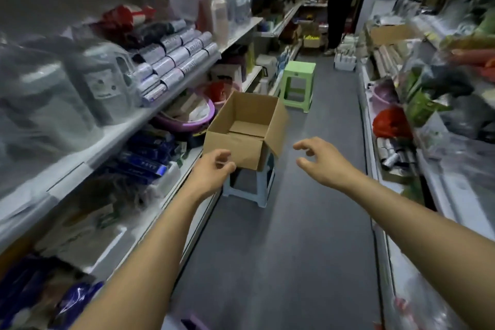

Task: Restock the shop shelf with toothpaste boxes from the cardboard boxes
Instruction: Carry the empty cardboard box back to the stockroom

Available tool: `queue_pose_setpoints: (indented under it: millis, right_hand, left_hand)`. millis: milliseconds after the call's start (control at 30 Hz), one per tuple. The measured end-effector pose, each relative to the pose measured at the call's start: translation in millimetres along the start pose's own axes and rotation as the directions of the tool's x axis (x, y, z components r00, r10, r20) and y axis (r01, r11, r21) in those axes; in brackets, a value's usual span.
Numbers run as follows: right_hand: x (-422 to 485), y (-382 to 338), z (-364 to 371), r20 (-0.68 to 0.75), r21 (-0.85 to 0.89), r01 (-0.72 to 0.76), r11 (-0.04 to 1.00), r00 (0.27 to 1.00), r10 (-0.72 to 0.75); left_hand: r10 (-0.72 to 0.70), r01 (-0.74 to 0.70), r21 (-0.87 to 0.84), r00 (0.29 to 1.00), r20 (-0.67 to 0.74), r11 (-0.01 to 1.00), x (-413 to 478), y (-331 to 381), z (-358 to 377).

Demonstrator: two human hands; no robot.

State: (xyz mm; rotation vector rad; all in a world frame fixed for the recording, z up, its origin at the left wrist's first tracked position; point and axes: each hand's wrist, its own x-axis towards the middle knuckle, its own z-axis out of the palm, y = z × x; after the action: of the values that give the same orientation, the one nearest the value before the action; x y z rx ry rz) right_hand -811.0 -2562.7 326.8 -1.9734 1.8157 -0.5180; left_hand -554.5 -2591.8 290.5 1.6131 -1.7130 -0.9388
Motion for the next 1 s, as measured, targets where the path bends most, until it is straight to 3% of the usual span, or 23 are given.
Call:
queue_pose_setpoints:
  millis: [233, 367, 500, 667, 767, 933, 1000]
  right_hand:
    - [185, 47, 7, 0.087, 0.051, -0.070, 0.996, 0.994, 0.066]
    - [287, 82, 29, 0.187, 0.104, -0.143, 0.984, 0.975, 0.122]
    - [399, 123, 63, 0.345, 0.134, -0.275, 0.952, 0.914, 0.215]
    - [509, 172, 115, 0.526, 0.146, -0.587, 0.796, 0.728, 0.440]
    - [558, 194, 149, 0.575, 0.129, -0.706, 0.696, 0.626, 0.528]
    - [599, 216, 200, 0.613, 0.126, -0.773, 0.622, 0.554, 0.564]
    - [602, 227, 214, 0.615, 0.112, -0.775, 0.622, 0.546, 0.569]
  left_hand:
    - [-0.196, 0.200, -0.099, 0.980, 0.045, 0.975, 169, -15, 32]
    - [-0.374, 0.373, -0.172, 0.927, 0.026, 0.912, 259, -54, 57]
    - [-0.581, 0.556, -0.323, 0.813, 0.022, 0.766, 344, -90, 89]
    - [-0.798, 0.747, -0.335, 0.602, -0.025, 0.574, 434, -134, 138]
    - [-0.835, 0.747, -0.408, 0.546, -0.075, 0.525, 471, -167, 157]
    - [-0.910, 0.764, -0.525, 0.413, -0.048, 0.374, 488, -214, 171]
    - [-0.915, 0.728, -0.595, 0.403, -0.028, 0.339, 490, -217, 175]
